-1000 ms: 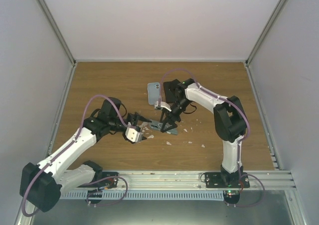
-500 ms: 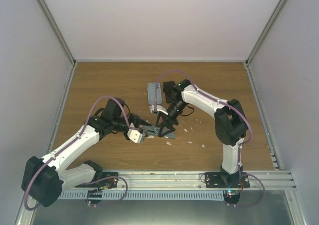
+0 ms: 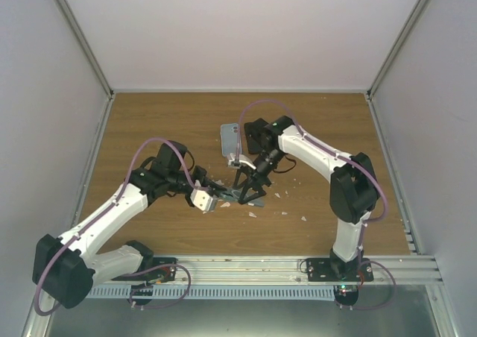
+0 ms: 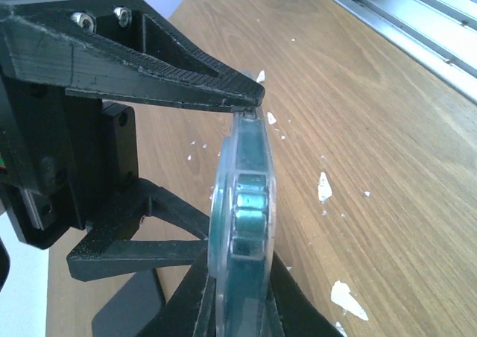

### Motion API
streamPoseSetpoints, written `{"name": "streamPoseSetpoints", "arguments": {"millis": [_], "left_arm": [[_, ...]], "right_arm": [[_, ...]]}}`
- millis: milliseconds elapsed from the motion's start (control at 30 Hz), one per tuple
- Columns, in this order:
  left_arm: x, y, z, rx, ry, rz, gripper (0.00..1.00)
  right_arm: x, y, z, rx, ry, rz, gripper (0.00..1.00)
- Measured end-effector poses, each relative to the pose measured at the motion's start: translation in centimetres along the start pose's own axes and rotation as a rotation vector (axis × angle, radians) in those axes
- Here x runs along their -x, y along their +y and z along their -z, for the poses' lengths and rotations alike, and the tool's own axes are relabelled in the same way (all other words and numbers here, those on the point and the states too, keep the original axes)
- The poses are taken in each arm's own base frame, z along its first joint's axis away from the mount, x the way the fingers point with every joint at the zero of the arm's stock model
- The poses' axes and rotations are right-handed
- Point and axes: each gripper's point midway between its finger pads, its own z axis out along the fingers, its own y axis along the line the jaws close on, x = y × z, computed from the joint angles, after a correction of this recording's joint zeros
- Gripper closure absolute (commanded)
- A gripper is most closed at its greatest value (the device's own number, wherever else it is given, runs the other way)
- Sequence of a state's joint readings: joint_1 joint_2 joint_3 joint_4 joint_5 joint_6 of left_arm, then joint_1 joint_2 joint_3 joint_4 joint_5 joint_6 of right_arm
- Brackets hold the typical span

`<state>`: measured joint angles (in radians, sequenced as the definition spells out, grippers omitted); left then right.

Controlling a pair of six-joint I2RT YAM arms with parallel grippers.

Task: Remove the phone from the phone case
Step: Pick up the phone at the center of the board.

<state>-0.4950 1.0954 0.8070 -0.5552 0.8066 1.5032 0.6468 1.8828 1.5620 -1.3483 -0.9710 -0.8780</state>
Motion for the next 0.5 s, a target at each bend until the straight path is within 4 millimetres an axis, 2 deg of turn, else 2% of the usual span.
{"name": "streamPoseSetpoints", "arguments": {"millis": [100,200,333,433,500], "left_arm": [[0.3,0.4,0.2,0.001,0.001,0.038,1.00],[0.3,-0.4,0.3,-0.037,-0.001,0.143,1.00],[0.3,-0.9,0.2,-0.087,0.001,0.282,1.00],[0.4,-0.4,0.1,-0.104,0.001,0.374,1.00],[0.3,0.3,0.0,-0.109,0.003,0.427,1.00]], "right_arm": [[0.5,-0.1,1.0,-0.017,-0.040,0.017,0.08],[1.4,-0.3,3.6,-0.107,-0.100,0.085,0.07],[2.0,0.6,6.7,-0.256,-0.141,0.182,0.08],[2.1,1.5,7.1,-0.316,-0.135,0.220,0.12],[1.9,1.4,6.9,-0.338,-0.123,0.217,0.14]]}}
